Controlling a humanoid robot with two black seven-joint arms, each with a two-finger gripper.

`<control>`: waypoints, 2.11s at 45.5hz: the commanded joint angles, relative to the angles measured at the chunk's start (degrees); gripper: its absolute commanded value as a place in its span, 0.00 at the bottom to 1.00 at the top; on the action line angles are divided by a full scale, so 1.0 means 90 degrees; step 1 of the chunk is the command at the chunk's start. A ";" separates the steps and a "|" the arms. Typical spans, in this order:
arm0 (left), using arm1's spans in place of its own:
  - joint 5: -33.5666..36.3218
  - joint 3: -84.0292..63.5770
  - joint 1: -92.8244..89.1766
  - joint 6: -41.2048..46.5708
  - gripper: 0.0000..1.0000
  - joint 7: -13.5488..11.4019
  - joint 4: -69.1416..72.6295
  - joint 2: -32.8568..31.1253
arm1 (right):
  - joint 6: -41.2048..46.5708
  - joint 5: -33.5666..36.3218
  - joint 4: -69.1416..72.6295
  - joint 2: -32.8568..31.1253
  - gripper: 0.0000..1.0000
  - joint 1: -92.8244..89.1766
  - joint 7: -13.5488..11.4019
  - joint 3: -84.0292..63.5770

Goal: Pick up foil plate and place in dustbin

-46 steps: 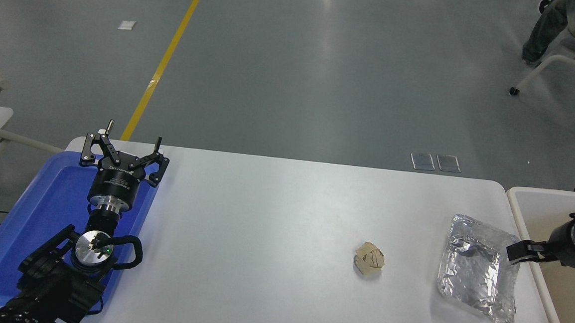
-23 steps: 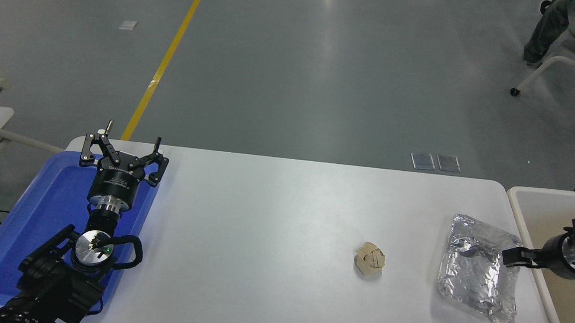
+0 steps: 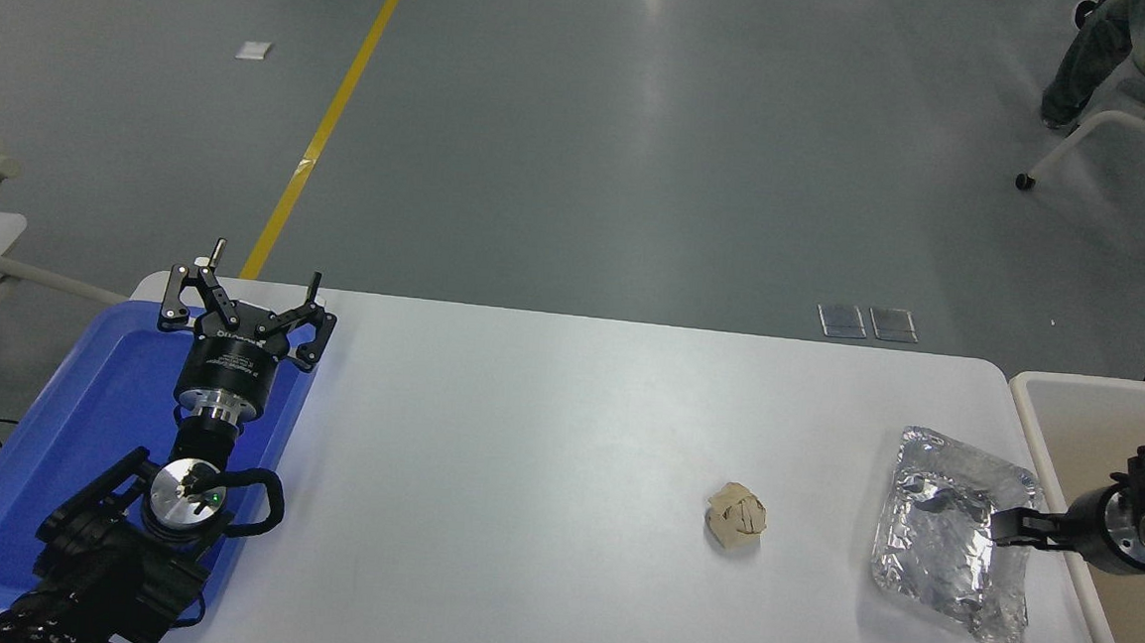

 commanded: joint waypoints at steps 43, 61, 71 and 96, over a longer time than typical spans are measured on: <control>0.0000 0.0000 0.0000 0.0000 1.00 0.0000 0.0000 0.0000 | 0.0015 -0.0007 0.0138 -0.0010 0.00 -0.0112 -0.0092 0.0644; 0.0000 0.0000 0.0000 -0.0010 1.00 0.0000 0.0000 0.0000 | 0.0161 -0.0153 0.1290 -0.0908 0.00 0.1127 -0.0121 0.0478; 0.0010 0.0000 0.0000 -0.0010 1.00 0.0000 0.0000 0.0000 | 0.0288 -0.0505 0.2354 -0.1552 0.00 0.2230 -0.0170 0.0048; 0.0020 0.0000 0.0000 -0.0020 1.00 0.0010 -0.0010 0.0000 | 0.0620 -0.0681 0.5186 -0.1904 0.00 0.6742 -0.0306 -0.2920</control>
